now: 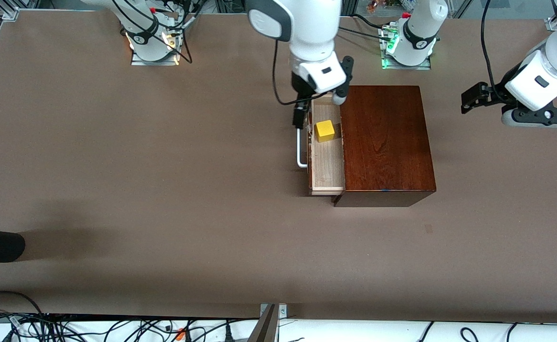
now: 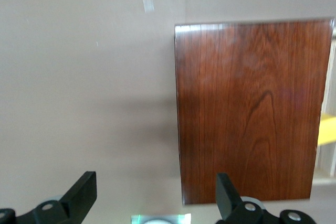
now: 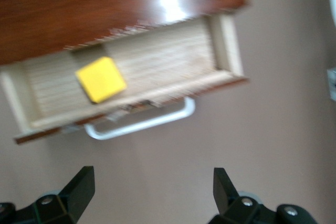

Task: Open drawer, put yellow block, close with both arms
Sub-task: 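Retract the right gripper while the left gripper moves to the drawer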

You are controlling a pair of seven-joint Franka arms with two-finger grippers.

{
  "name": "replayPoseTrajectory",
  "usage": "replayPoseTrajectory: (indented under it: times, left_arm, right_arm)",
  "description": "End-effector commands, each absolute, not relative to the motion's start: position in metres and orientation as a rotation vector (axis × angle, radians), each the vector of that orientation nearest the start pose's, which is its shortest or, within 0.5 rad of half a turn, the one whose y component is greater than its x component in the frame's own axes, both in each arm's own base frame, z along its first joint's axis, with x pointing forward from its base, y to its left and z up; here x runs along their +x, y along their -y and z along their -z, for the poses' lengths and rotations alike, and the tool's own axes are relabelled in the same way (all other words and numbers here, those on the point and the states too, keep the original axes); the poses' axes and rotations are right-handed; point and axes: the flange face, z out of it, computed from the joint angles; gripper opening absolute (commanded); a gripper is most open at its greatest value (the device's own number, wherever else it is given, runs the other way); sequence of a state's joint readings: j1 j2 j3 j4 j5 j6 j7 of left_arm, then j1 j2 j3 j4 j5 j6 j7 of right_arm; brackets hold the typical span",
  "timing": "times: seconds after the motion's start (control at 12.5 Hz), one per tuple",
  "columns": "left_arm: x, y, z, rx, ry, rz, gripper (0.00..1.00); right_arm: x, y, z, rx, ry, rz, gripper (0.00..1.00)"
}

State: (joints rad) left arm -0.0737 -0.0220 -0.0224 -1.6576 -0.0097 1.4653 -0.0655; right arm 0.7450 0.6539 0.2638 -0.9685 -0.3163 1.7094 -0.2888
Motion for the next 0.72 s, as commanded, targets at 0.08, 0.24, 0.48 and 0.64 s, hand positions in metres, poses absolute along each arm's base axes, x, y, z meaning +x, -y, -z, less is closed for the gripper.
replayPoseTrajectory:
  times: [0.08, 0.24, 0.48, 0.64]
  left_arm:
    - [0.528, 0.090, -0.582, -3.114, -0.488, -0.399, 1.00]
    - [0.532, 0.127, -0.569, -3.059, -0.799, -0.429, 1.00]
    - [0.545, 0.182, -0.536, -3.094, -1.152, -0.488, 1.00]
    - [0.554, 0.230, -0.517, -3.104, -1.314, -0.508, 1.00]
  right_arm:
    - [0.501, -0.480, -0.596, -2.772, 1.726, 0.237, 1.00]
    - [0.520, -0.419, -0.628, -2.825, 1.549, 0.161, 1.00]
    - [0.546, -0.330, -0.663, -2.853, 1.291, 0.116, 1.00]
    - [0.542, -0.290, -0.683, -2.916, 1.181, 0.126, 1.00]
